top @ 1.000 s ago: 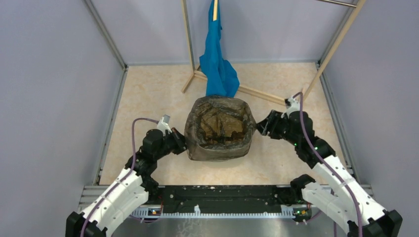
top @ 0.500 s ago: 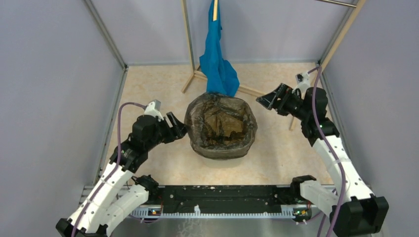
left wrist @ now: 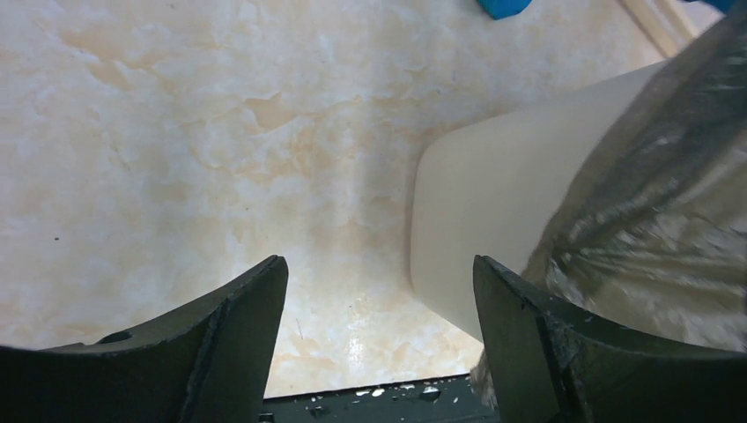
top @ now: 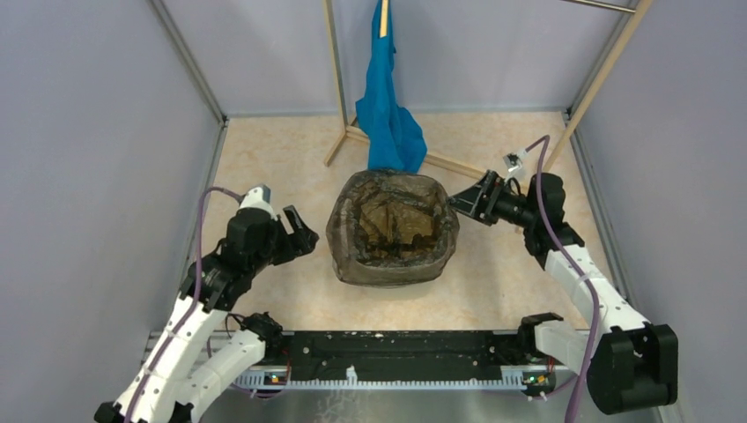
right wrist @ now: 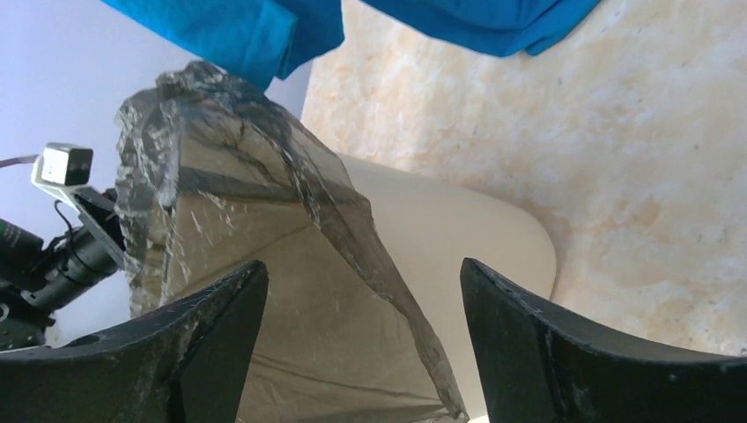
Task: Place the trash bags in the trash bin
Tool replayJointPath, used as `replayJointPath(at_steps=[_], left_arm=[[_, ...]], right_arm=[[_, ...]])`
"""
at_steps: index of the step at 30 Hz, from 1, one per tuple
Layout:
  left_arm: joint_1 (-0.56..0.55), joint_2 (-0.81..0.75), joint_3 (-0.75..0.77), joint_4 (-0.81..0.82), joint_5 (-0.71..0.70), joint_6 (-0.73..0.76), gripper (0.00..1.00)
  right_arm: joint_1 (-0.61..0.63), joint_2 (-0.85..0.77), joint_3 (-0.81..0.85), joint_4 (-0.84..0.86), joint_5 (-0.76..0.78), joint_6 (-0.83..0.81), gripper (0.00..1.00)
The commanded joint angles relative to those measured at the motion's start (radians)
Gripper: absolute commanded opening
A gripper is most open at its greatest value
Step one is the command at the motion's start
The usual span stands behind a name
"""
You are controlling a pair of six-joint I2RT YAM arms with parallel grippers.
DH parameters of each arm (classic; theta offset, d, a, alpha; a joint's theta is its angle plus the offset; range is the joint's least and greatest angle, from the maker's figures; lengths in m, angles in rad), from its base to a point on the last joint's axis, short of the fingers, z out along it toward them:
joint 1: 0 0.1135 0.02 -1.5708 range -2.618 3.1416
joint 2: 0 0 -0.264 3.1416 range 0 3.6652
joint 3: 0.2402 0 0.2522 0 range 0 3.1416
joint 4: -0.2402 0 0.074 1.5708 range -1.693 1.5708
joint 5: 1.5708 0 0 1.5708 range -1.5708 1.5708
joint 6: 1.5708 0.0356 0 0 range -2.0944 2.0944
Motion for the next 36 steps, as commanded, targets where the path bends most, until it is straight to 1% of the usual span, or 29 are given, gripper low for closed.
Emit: replayJointPath(at_steps=[1, 3, 5, 8, 10, 13, 16, 18, 19, 23, 24, 27, 29, 30, 36], left_arm=[[0.005, -0.099, 0.043, -0.001, 0.031, 0.001, 0.83], [0.004, -0.124, 0.018, 0.070, 0.108, -0.021, 0.87], [0.005, -0.136, -0.042, 0.187, 0.203, -0.073, 0.92], [0.004, -0.121, -0.156, 0.413, 0.329, -0.192, 0.92], [0.004, -0.111, -0.220, 0.569, 0.364, -0.265, 0.90], [0.004, -0.082, -0.305, 0.732, 0.415, -0.340, 0.78], [0.004, -0.027, -0.332, 0.779, 0.468, -0.365, 0.69], [0.004, 0.001, -0.350, 0.816, 0.511, -0.370, 0.60], [0.004, 0.010, -0.370, 0.841, 0.527, -0.376, 0.54], [0.004, 0.040, -0.423, 0.932, 0.574, -0.396, 0.32], [0.004, 0.047, -0.430, 0.939, 0.582, -0.393, 0.25], [0.004, 0.071, -0.438, 0.920, 0.593, -0.366, 0.13], [0.004, 0.086, -0.440, 0.893, 0.594, -0.349, 0.03], [0.004, 0.091, -0.445, 0.885, 0.592, -0.344, 0.00], [0.004, 0.064, -0.495, 0.837, 0.577, -0.335, 0.00]], right_arm=[[-0.004, 0.011, -0.042, 0.187, -0.093, 0.068, 0.78], [-0.003, 0.016, -0.054, 0.208, -0.100, 0.086, 0.73], [-0.003, 0.019, -0.076, 0.255, -0.113, 0.118, 0.72], [-0.002, 0.031, -0.117, 0.373, -0.145, 0.208, 0.67], [0.004, 0.037, -0.128, 0.399, -0.154, 0.226, 0.64], [0.023, 0.034, -0.135, 0.386, -0.138, 0.216, 0.63], [0.055, 0.036, -0.149, 0.386, -0.112, 0.210, 0.61], [0.083, 0.044, -0.160, 0.394, -0.095, 0.210, 0.59], [0.099, 0.050, -0.163, 0.399, -0.088, 0.210, 0.57], [0.125, 0.057, -0.185, 0.412, -0.059, 0.209, 0.46], [0.124, 0.055, -0.189, 0.407, -0.048, 0.207, 0.42], [0.124, 0.052, -0.197, 0.367, -0.012, 0.175, 0.31], [0.124, 0.054, -0.201, 0.341, 0.004, 0.152, 0.23], [0.124, 0.056, -0.205, 0.334, 0.011, 0.142, 0.19], [0.124, 0.068, -0.227, 0.279, 0.076, 0.071, 0.05]])
